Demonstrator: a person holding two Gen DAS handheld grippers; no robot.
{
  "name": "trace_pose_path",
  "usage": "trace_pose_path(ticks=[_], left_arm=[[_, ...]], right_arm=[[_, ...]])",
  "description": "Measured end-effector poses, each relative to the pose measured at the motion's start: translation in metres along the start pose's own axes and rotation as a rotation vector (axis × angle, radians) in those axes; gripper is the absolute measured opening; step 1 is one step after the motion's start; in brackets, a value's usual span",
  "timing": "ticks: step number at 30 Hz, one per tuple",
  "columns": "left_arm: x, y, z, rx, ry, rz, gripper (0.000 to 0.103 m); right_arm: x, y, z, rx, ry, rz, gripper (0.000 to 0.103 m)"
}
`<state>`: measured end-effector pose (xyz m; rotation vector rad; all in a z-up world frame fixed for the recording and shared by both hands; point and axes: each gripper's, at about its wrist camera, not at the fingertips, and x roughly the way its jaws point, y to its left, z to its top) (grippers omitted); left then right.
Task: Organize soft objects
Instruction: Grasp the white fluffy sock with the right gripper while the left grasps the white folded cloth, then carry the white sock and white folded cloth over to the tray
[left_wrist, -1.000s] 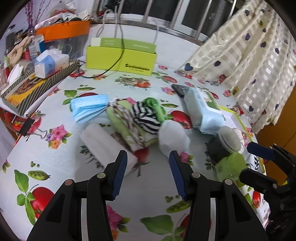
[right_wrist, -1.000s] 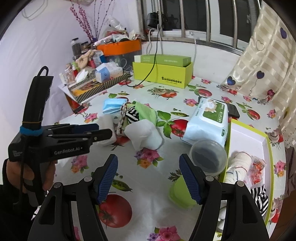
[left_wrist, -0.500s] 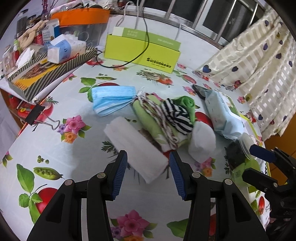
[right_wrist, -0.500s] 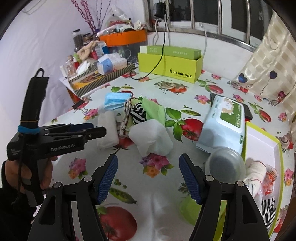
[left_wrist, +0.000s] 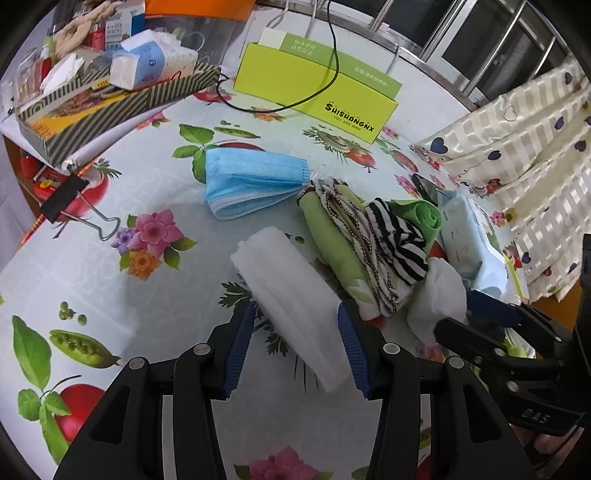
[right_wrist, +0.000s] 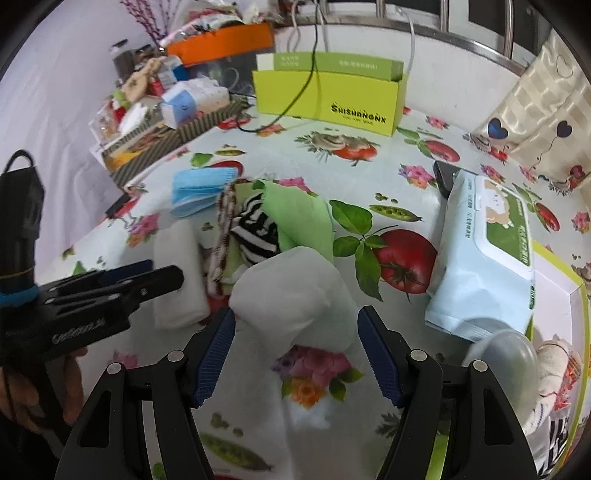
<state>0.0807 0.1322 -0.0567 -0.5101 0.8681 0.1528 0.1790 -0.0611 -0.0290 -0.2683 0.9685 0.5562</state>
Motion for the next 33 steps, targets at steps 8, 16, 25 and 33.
trace_pose_path(ticks=[8,16,25,33], left_arm=[[0.008,-0.004,0.005,-0.002,0.003,0.013,0.049],[0.012,-0.010,0.004,0.040,-0.022,0.034,0.033],[-0.005,-0.013,-0.005,0.074,-0.044,0.032,0.022],[-0.030,-0.025,-0.015,0.125,-0.076,0.015,0.022]], right_arm=[[0.012,0.001,0.000,0.000,0.003,0.004,0.036],[-0.001,-0.001,-0.005,0.003,-0.038,0.017,0.032],[-0.025,0.004,-0.015,0.002,-0.089,0.054,0.032],[-0.049,0.010,-0.029,-0.004,-0.130,0.071,0.032]])
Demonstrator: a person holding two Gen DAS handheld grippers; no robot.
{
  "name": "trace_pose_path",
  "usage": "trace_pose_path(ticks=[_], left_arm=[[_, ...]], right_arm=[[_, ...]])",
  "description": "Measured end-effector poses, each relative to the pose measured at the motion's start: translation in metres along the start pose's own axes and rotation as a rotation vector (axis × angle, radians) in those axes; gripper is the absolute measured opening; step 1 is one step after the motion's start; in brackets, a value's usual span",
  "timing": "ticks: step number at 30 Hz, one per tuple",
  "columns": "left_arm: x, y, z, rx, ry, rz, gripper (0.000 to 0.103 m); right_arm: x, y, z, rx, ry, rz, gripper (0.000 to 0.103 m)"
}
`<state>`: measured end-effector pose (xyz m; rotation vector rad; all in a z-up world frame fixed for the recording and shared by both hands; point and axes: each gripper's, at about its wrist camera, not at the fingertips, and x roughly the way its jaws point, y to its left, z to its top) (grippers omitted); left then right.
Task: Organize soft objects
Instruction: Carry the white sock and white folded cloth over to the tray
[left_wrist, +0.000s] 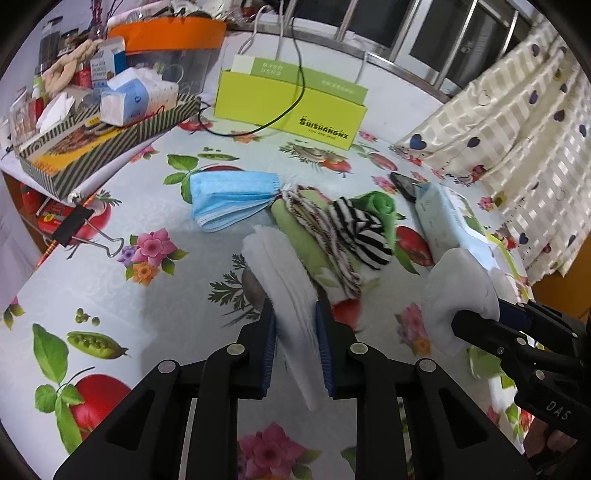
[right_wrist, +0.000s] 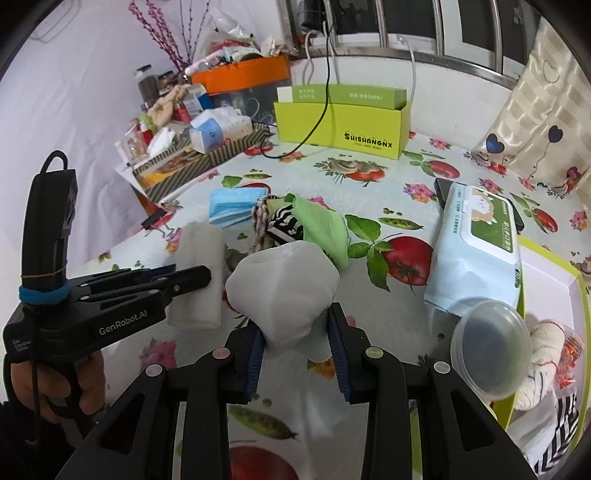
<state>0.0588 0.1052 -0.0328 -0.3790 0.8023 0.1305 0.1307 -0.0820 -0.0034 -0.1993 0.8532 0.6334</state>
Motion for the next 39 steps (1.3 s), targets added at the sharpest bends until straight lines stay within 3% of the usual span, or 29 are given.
trace_pose_path(ticks=[20,39], left_arm=[[-0.043,-0.055,-0.005,0.141,-0.074,-0.053,0.022],[-0.054,-0.076,-0.002,0.181,-0.099,-0.084,0.022]], right_arm=[[-0.056,-0.003,-0.015,0.012,-0.098,-0.019,0.032],[-0.072,-0.011,-0.017,0.021,-0.126,-0.035,0.032]])
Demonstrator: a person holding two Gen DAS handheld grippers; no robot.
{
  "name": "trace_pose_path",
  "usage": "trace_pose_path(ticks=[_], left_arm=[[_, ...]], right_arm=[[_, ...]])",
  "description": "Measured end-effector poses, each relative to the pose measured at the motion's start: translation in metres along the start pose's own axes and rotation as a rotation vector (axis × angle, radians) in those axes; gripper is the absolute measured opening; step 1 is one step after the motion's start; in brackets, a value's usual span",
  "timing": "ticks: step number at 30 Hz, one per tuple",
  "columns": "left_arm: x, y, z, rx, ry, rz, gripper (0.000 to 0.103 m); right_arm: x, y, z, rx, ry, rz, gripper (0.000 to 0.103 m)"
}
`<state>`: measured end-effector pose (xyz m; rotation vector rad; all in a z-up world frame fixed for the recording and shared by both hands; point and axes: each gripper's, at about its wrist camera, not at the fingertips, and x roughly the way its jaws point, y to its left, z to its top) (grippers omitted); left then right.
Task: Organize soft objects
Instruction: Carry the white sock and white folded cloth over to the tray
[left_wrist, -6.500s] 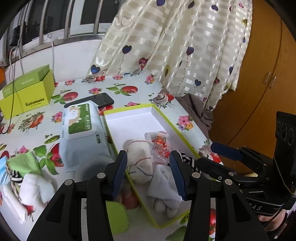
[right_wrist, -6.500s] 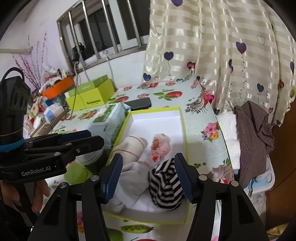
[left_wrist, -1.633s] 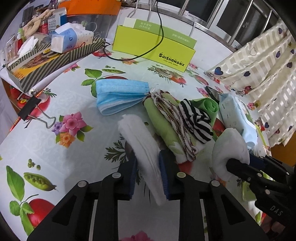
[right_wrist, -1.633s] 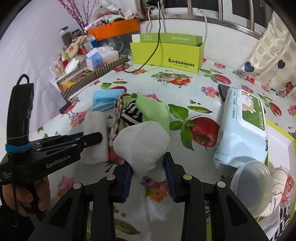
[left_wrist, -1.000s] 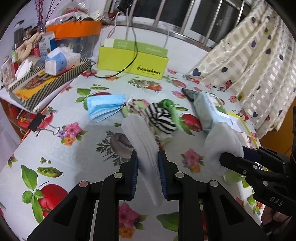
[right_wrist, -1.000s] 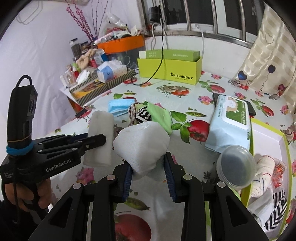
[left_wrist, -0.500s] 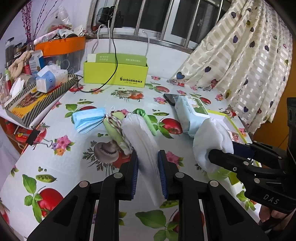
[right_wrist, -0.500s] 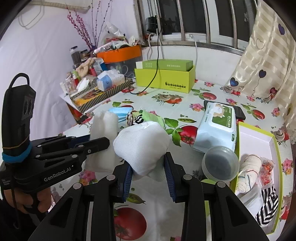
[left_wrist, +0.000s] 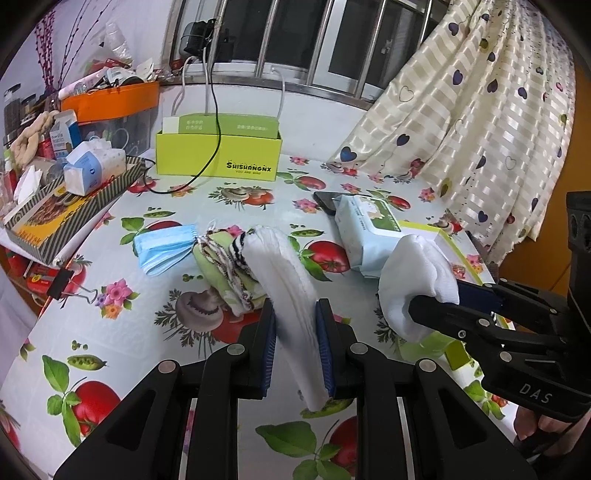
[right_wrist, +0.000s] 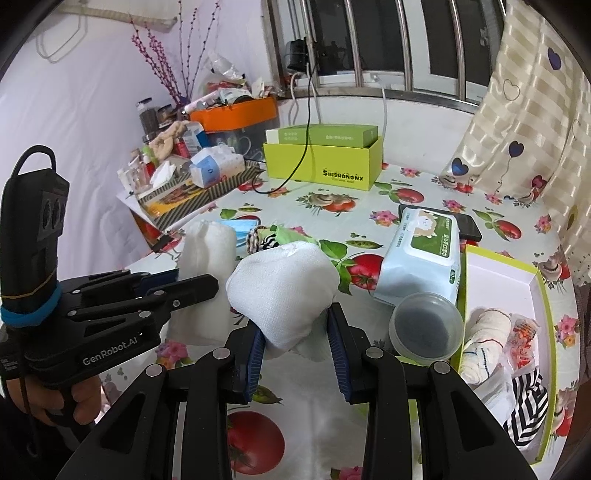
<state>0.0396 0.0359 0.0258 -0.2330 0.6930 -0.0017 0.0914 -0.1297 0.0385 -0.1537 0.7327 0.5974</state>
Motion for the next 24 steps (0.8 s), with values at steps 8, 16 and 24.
trace_pose_path(ticks=[8,16,24], left_arm=[[0.001,-0.016,0.007,0.027,-0.009,-0.031,0.022],[0.003,-0.036,0.013,0.060,-0.013,-0.057,0.022],[0.003,-0.054,0.018,0.086,-0.020,-0.086,0.022]], right_arm=[[-0.009,-0.010,0.000,0.012,-0.015,-0.019,0.032],[-0.019,-0.026,-0.002,0.038,-0.032,-0.039,0.032],[-0.032,-0.047,-0.007,0.075,-0.055,-0.066,0.032]])
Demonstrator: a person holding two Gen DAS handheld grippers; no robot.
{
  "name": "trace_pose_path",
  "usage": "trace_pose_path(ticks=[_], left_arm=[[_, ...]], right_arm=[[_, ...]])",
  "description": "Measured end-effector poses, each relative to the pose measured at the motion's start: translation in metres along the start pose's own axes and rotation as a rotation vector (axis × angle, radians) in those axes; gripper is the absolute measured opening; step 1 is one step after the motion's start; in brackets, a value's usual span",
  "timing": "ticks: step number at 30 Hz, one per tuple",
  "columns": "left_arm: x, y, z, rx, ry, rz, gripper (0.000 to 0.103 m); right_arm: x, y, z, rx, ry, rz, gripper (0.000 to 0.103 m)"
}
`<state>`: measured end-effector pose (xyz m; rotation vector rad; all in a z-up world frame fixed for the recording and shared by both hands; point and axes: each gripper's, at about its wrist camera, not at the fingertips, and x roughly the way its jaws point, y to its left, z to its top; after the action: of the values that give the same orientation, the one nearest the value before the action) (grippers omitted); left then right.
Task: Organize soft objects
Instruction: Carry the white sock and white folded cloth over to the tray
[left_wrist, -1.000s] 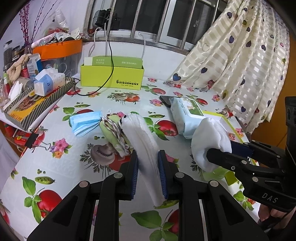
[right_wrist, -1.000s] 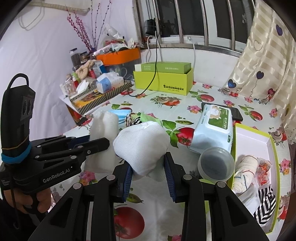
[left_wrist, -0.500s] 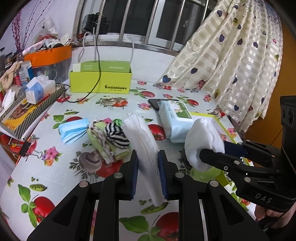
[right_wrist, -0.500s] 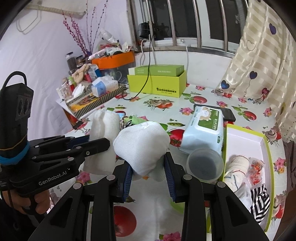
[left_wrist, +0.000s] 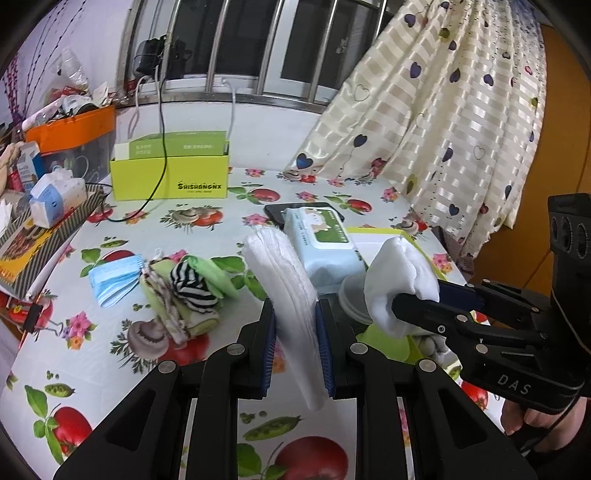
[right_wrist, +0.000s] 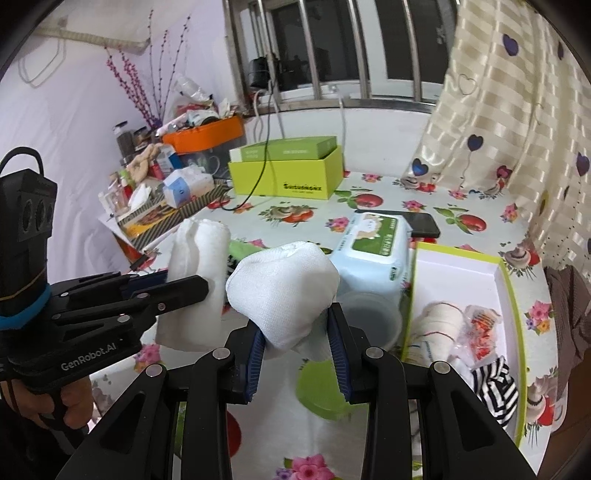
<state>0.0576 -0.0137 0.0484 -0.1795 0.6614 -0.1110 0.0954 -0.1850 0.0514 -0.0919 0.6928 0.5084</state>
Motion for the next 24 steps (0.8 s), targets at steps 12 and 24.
trace_pose_path(ticks=[12,24], left_arm=[[0.010,-0.029,0.009,0.039,0.009,-0.065,0.022],[0.019,-0.053,0.019,0.076,0.013,-0.108,0.022]], right_arm=[[-0.018,-0.041,-0.006,0.062,-0.025,-0.064,0.032],[-0.025,-0.063,-0.009,0.089,-0.036,-0.096,0.032]])
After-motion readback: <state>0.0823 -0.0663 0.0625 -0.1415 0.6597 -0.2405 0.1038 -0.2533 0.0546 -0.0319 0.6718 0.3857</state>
